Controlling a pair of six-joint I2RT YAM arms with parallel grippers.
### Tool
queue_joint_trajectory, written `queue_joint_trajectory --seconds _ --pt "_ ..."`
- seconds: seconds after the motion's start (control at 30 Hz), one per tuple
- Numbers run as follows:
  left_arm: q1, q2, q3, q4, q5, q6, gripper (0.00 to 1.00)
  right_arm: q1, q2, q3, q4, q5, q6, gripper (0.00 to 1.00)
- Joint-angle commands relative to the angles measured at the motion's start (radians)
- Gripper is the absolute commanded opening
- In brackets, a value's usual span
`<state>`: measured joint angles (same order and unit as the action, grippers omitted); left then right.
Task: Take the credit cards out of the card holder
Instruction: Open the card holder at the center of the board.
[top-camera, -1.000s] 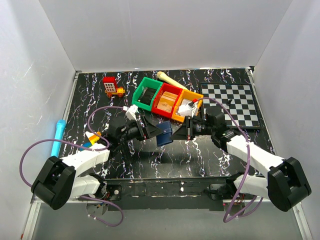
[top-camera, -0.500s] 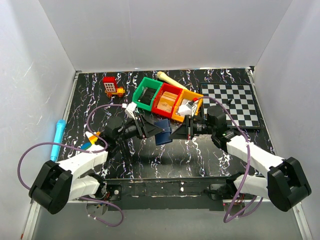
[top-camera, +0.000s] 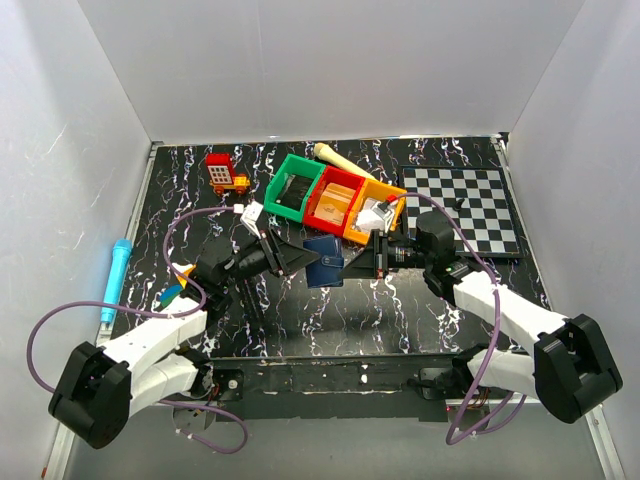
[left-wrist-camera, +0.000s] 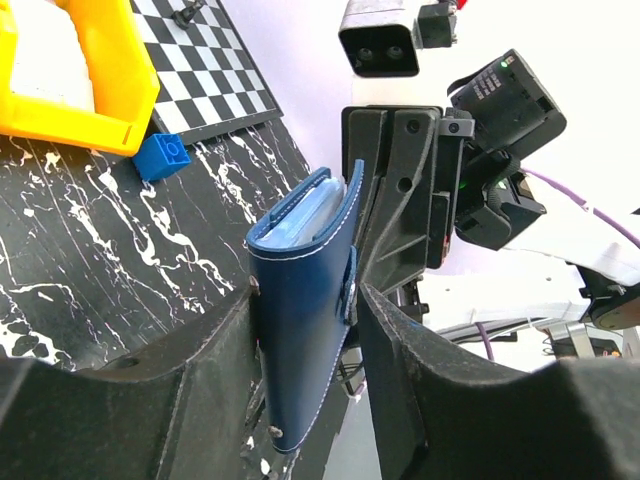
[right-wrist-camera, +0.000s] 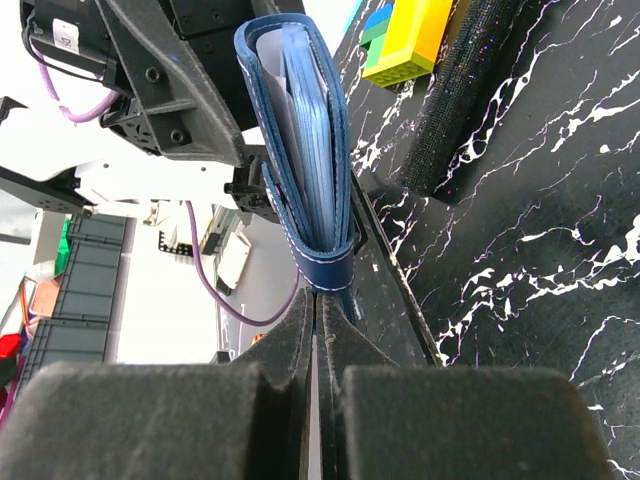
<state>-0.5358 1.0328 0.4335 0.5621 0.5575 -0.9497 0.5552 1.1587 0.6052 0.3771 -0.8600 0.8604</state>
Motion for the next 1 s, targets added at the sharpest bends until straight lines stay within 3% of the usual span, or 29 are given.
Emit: queue_joint_trajectory --seconds 0.0,0.07,0.17,0.63,0.77,0.9,0.97 --pt "-0.01 -0.034 -0.002 0.012 0.036 0.006 0.45 -0.011 0.002 -0.008 0.085 0.006 0.014 0.01" --pt "-0.012 -0.034 -0.002 0.009 0.039 0.006 0.57 -0.012 0.009 -0.015 0.105 -0.001 0.023 0.01" --pt "-0.01 -0.033 -0.007 0.021 0.047 0.002 0.59 -0.015 0.01 -0.019 0.121 -0.007 0.034 0.01" --pt "-0.01 -0.051 -0.01 0.009 0.035 0.006 0.25 -0.028 0.022 -0.039 0.14 -0.025 0.037 0.01" --pt "-0.01 -0.056 0.004 -0.025 0.028 0.02 0.11 -0.029 0.022 -0.004 0.035 -0.01 -0.024 0.01" --pt "-0.01 -0.071 0.048 -0.134 0.006 0.067 0.0 -0.029 -0.062 0.082 -0.313 0.082 -0.235 0.48" --pt "-0.01 -0.079 0.089 -0.242 -0.03 0.115 0.0 -0.029 -0.129 0.129 -0.507 0.174 -0.34 0.61"
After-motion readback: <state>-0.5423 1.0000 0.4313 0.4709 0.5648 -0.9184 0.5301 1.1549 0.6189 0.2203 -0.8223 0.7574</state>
